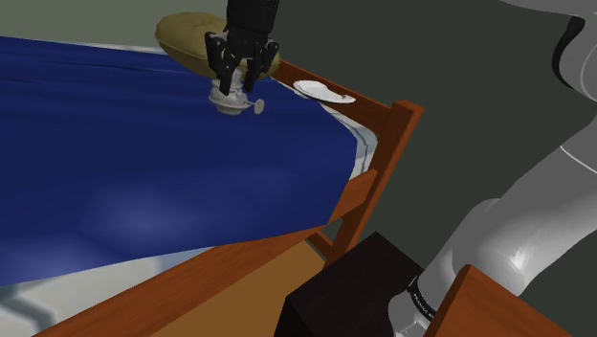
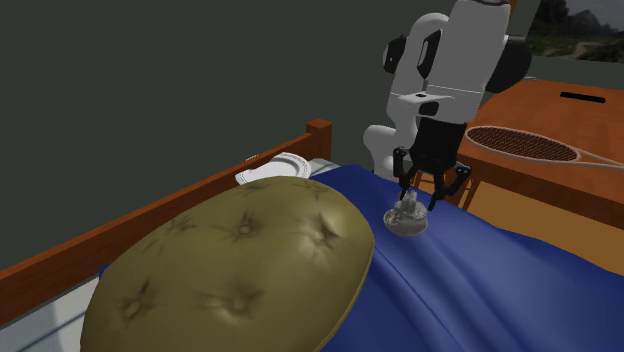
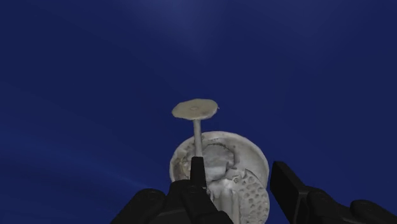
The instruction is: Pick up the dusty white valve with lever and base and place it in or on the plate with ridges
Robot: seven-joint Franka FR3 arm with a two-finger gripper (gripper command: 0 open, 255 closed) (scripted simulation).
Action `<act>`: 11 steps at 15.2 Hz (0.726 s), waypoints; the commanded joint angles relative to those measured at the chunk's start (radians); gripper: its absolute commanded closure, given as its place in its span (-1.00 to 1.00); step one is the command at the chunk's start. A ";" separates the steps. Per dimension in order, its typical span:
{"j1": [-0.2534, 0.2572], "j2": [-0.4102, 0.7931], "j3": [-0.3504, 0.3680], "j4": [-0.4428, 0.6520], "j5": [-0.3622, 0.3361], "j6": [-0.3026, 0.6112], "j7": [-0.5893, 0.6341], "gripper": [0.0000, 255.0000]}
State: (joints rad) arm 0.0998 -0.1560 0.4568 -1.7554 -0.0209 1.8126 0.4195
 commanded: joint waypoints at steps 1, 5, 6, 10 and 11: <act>0.000 0.000 0.000 -0.005 0.002 0.000 -0.001 1.00; -0.001 0.014 0.002 0.063 -0.004 -0.056 0.000 1.00; -0.001 0.019 0.002 0.081 -0.006 -0.070 0.000 1.00; 0.000 0.039 0.006 0.157 -0.015 -0.128 0.003 1.00; 0.000 0.045 0.007 0.177 -0.018 -0.143 0.004 1.00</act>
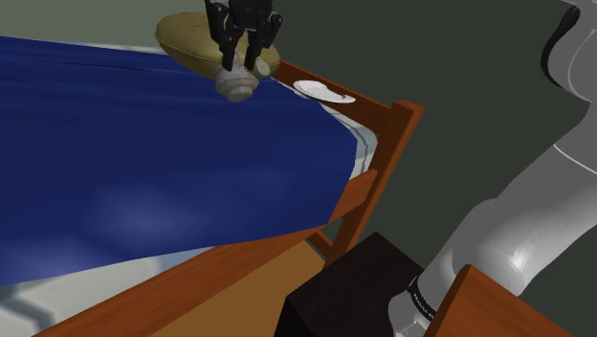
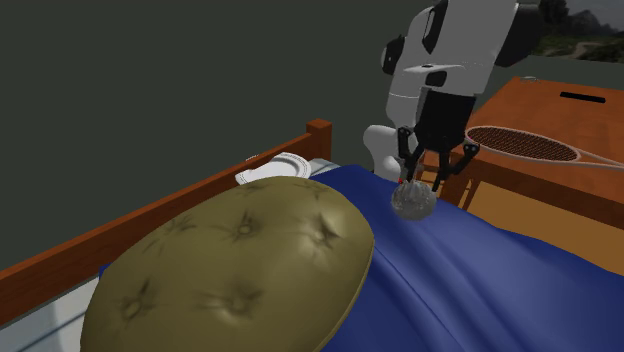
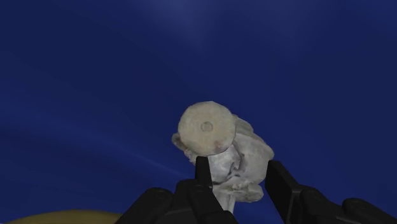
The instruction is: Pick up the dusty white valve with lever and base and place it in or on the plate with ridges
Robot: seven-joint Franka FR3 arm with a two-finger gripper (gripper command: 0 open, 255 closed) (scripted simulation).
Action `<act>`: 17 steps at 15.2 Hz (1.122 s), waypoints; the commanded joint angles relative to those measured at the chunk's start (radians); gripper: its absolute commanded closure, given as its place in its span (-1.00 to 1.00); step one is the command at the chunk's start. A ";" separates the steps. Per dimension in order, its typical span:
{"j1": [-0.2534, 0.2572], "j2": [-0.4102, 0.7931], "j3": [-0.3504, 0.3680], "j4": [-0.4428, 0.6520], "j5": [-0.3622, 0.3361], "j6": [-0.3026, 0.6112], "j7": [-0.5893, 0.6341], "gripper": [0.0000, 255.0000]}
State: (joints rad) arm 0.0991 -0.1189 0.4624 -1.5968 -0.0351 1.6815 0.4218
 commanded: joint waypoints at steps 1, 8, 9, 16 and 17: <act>0.001 0.014 0.003 0.039 -0.007 -0.027 0.003 1.00; -0.008 0.042 -0.004 0.152 -0.016 -0.114 -0.017 1.00; -0.021 0.027 -0.021 0.138 -0.006 -0.111 -0.045 1.00; -0.096 -0.038 -0.138 0.075 0.044 -0.101 -0.235 1.00; -0.106 -0.042 -0.154 0.071 0.048 -0.101 -0.261 1.00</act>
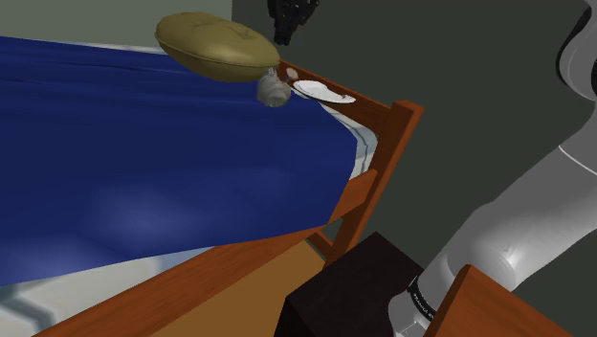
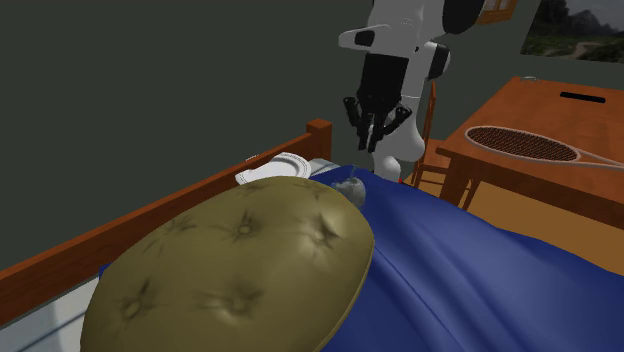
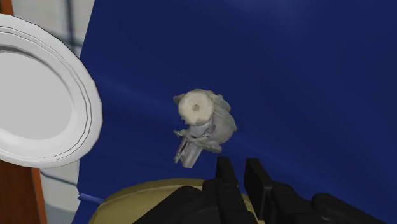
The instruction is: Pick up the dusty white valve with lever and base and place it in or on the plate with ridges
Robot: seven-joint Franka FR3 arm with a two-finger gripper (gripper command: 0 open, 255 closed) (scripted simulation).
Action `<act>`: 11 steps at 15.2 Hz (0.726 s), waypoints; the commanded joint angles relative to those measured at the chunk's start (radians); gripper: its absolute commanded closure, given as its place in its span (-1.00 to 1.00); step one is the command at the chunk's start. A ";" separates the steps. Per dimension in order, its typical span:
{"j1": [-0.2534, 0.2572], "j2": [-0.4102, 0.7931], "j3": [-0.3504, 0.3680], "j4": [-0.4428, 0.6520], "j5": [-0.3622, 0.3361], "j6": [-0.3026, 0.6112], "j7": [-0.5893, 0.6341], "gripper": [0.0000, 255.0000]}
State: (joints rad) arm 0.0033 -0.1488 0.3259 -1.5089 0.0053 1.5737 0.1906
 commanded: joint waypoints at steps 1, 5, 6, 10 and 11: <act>-0.020 -0.014 -0.034 -0.019 0.011 0.006 -0.055 1.00; -0.030 -0.008 -0.048 -0.006 0.012 -0.001 -0.078 -1.00; -0.026 -0.032 -0.037 -0.060 0.008 0.036 -0.030 -1.00; -0.014 -0.092 0.020 -0.234 -0.015 0.167 0.173 -1.00; -0.012 -0.098 0.033 -0.261 -0.022 0.191 0.216 -1.00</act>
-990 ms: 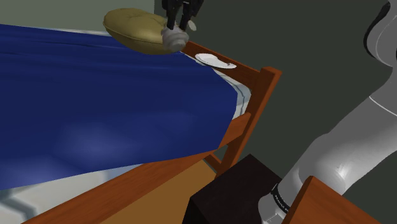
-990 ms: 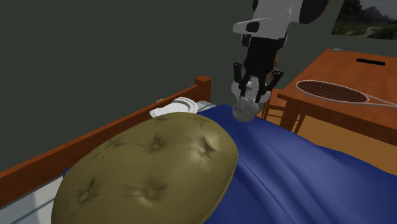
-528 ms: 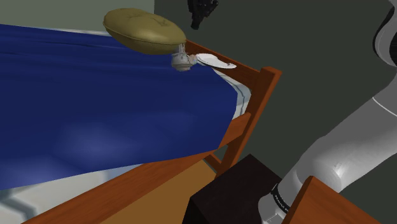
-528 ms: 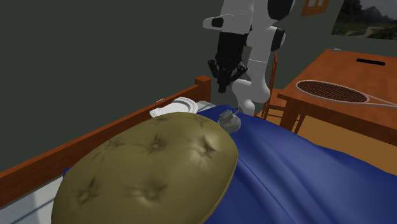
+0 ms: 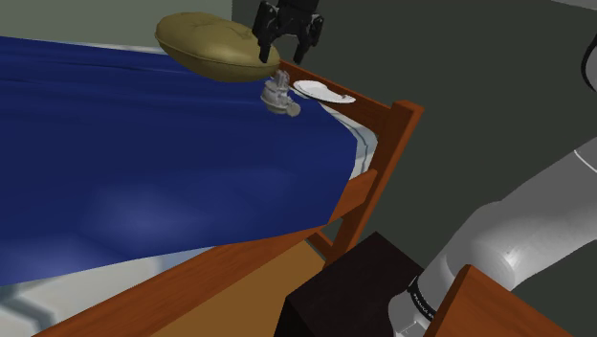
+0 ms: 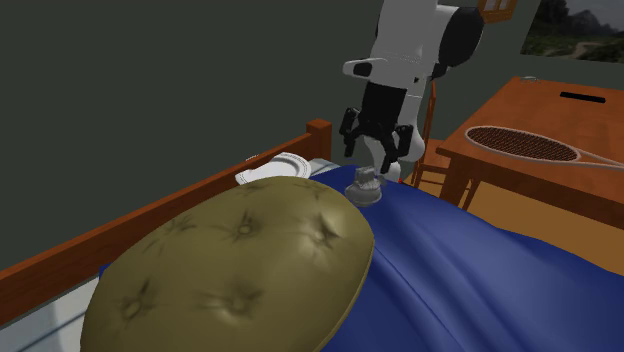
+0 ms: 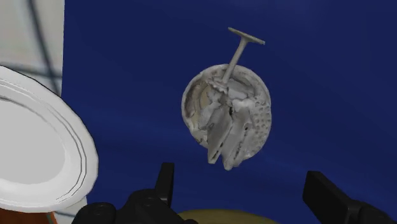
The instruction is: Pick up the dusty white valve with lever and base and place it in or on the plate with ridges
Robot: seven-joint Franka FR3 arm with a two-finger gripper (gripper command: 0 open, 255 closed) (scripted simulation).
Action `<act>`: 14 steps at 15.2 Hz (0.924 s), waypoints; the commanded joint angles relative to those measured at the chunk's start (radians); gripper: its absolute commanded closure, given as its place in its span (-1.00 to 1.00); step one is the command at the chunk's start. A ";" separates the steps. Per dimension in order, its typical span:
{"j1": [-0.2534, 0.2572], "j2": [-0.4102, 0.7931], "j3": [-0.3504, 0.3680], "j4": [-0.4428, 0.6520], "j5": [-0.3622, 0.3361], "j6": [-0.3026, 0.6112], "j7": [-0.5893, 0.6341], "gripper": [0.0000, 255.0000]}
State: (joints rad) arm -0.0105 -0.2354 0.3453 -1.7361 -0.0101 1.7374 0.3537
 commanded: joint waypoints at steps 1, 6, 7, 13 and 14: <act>0.002 -0.012 0.014 -0.048 -0.006 0.041 0.053 -1.00; 0.001 -0.009 0.014 -0.112 -0.007 0.107 0.053 -1.00; 0.001 -0.008 0.014 -0.124 -0.008 0.120 0.054 -1.00; 0.001 -0.007 0.014 -0.131 -0.008 0.128 0.054 -1.00; 0.001 -0.007 0.014 -0.131 -0.008 0.128 0.054 -1.00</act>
State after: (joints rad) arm -0.0096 -0.2427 0.3597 -1.8670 -0.0183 1.8653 0.4076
